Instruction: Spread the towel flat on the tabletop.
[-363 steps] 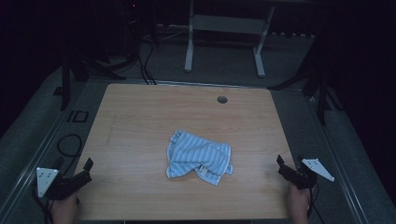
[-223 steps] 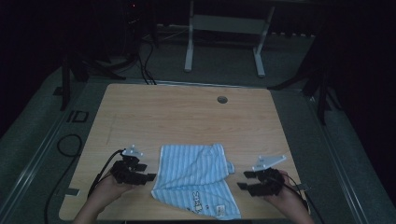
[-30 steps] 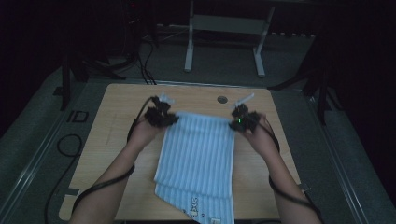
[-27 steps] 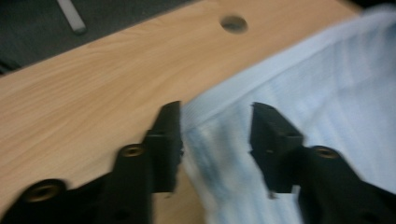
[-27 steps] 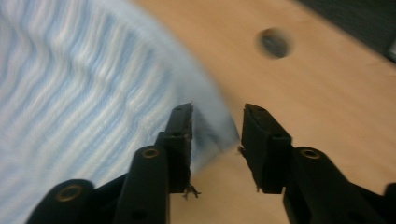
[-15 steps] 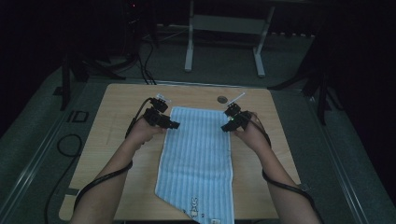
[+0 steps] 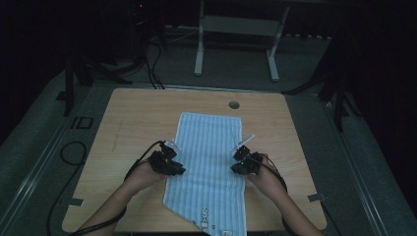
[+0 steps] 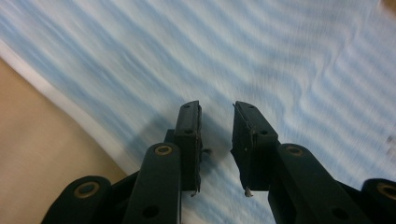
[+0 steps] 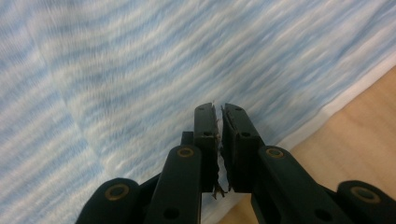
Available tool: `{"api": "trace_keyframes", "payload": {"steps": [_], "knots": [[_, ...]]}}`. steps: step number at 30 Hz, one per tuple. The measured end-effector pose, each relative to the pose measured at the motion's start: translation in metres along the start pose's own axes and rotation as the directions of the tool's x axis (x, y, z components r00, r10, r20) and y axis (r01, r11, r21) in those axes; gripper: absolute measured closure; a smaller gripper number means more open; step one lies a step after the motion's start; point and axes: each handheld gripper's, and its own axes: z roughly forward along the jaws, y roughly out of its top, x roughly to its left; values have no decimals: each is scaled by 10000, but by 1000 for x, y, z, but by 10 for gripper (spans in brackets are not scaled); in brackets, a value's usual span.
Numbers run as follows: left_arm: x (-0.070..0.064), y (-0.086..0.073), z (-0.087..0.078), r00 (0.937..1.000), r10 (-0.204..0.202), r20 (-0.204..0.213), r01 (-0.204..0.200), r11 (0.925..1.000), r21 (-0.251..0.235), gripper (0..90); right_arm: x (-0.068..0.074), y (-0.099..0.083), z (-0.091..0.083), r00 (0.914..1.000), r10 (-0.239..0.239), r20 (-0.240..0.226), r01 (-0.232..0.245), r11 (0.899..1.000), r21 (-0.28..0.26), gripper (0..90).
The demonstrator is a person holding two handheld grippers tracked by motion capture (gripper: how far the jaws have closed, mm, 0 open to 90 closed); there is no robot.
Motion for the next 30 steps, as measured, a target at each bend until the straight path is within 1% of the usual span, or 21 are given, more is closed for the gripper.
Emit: {"api": "trace_keyframes", "payload": {"steps": [1, 2, 3, 4, 5, 7, 9, 11, 14, 16, 18, 20, 21, 22, 23, 24, 25, 27, 28, 29, 30], "knots": [[0, -3, 4, 10000, 14, -93, -14, 10000, 83, 794, 2, -2, 2, 10000, -28, 69, 27, 9999, 118, 866], [0, -5, 5, 10000, -37, -78, 38, 10000, 90, 795, 4, -4, 5, 9998, -84, 152, 80, 9997, 212, 874], [1, -7, 8, 10000, -83, -53, 84, 9999, 122, 816, 5, -5, 8, 9998, -49, 207, 43, 9996, 282, 890], [2, -9, 8, 9998, -194, -3, 194, 9998, -56, 838, 5, -6, 11, 9997, -23, 241, 13, 9991, 414, 894], [3, -9, 8, 9995, -310, 26, 310, 9994, -147, 838, 5, -6, 12, 9997, 24, 244, -31, 9995, 310, 895], [6, -10, 9, 9993, -384, 12, 384, 9988, -307, 858, 4, -5, 13, 9995, 0, 306, -10, 9995, 305, 897], [8, -9, 9, 9991, -420, -3, 420, 9985, -361, 857, -1, -1, 14, 9992, 101, 377, -111, 9996, 269, 898], [11, -6, 10, 9986, -494, -175, 485, 9978, -447, 856, -8, 4, 16, 9984, 237, 505, -250, 9994, 255, 898], [16, 0, 14, 9979, -551, -345, 529, 9967, -611, 855, -17, 12, 20, 9968, 390, 693, -406, 9989, 212, 897], [21, 4, 15, 9972, -584, -457, 552, 9961, -683, 855, -24, 18, 22, 9956, 525, 777, -545, 9982, 234, 897], [28, 10, 17, 9966, -687, -461, 653, 9953, -718, 854, -30, 24, 24, 9944, 617, 853, -641, 9976, 262, 897], [33, 16, 20, 9958, -701, -584, 653, 9946, -803, 845, -38, 30, 27, 9933, 686, 929, -712, 9971, 253, 897], [36, 19, 21, 9952, -820, -544, 774, 9937, -808, 845, -41, 34, 28, 9927, 728, 966, -758, 9968, 272, 896], [38, 22, 22, 9949, -804, -614, 755, 9940, -788, 845, -46, 37, 29, 9916, 746, 1057, -780, 9966, 282, 897], [40, 25, 24, 9944, -841, -641, 787, 9934, -833, 845, -50, 40, 30, 9905, 861, 1077, -898, 9955, 305, 897], [42, 29, 26, 9940, -913, -606, 858, 9924, -878, 846, -54, 43, 31, 9893, 919, 1134, -964, 9947, 351, 896], [43, 32, 27, 9934, -948, -647, 888, 9920, -897, 845, -57, 46, 32, 9881, 904, 1247, -960, 9946, 400, 897], [47, 39, 30, 9931, -940, -707, 880, 9926, -835, 845, -65, 50, 33, 9846, 1098, 1361, -1166, 9923, 429, 897], [49, 43, 31, 9916, -983, -836, 916, 9926, -802, 845, -68, 52, 34, 9829, 1140, 1443, -1214, 9916, 438, 896], [51, 46, 32, 9907, -1066, -840, 1001, 9918, -792, 845, -71, 53, 34, 9806, 1302, 1464, -1379, 9895, 432, 896], [53, 49, 32, 9911, -1036, -838, 980, 9928, -688, 845, -74, 54, 34, 9801, 1418, 1386, -1489, 9879, 426, 896]]}}
